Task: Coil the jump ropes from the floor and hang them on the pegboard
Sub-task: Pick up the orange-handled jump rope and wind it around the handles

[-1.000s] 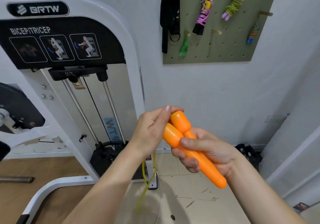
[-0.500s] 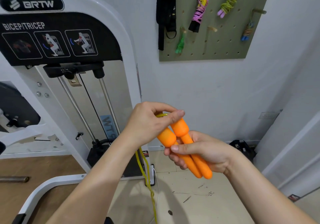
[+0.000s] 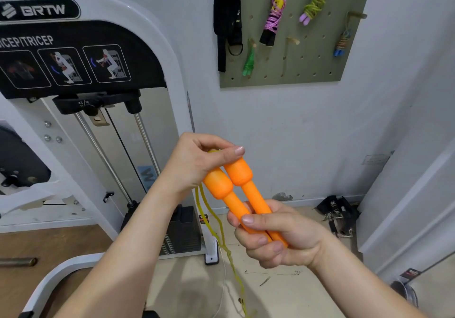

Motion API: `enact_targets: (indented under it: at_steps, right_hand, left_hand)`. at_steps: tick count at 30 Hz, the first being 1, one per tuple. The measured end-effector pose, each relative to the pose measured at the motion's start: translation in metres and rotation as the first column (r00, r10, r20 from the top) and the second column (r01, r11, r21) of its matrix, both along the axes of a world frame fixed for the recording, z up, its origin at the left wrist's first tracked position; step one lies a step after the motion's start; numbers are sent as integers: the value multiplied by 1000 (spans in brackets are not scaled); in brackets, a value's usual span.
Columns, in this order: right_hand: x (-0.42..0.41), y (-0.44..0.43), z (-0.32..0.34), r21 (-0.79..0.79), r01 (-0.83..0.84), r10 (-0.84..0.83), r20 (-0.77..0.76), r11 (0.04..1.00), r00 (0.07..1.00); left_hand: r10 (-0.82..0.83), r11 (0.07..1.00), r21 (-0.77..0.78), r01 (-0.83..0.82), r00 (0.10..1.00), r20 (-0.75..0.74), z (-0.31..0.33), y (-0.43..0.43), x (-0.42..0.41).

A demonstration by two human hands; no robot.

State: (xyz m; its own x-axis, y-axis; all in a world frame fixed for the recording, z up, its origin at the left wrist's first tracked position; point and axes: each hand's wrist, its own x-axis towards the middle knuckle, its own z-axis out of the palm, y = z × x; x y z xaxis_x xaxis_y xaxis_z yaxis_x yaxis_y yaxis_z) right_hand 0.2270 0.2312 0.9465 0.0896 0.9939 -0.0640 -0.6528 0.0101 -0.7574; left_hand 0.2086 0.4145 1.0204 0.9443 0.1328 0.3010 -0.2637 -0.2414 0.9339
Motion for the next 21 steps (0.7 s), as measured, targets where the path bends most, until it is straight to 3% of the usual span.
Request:
enact_targets:
  at_steps: [8,11,14,16,18,20,21]
  right_hand:
    - [-21,7,3,167,116,-84,-185,979,979]
    - [-22,13,14,227,173,-118,-240,958,964]
    - [-21,23,26,206,296,-237,-269,933,934]
    - [-21,30,34,155,435,-389,-256,887,885]
    - [-18,33,43,64,602,-588,-152,796,794]
    - [-10,29,46,-4,749,-740,157,662,654]
    - [-5,26,44,-6,822,-764,365,569,532]
  left_hand:
    - [-202,923,-344,172,978,-51,-15,-1,10]
    - [-168,856,-511,74,976,-140,-18,-10,9]
    - [-5,806,-587,-80,990,-141,-23,-25,9]
    - [65,861,-493,-126,988,-139,-28,-35,8]
    - [120,947,-279,-157,982,-146,-40,-39,6]
    - [174,985,25,-172,979,-105,-53,-35,0]
    - [186,968,181,-174,981,-51,-57,-32,-3]
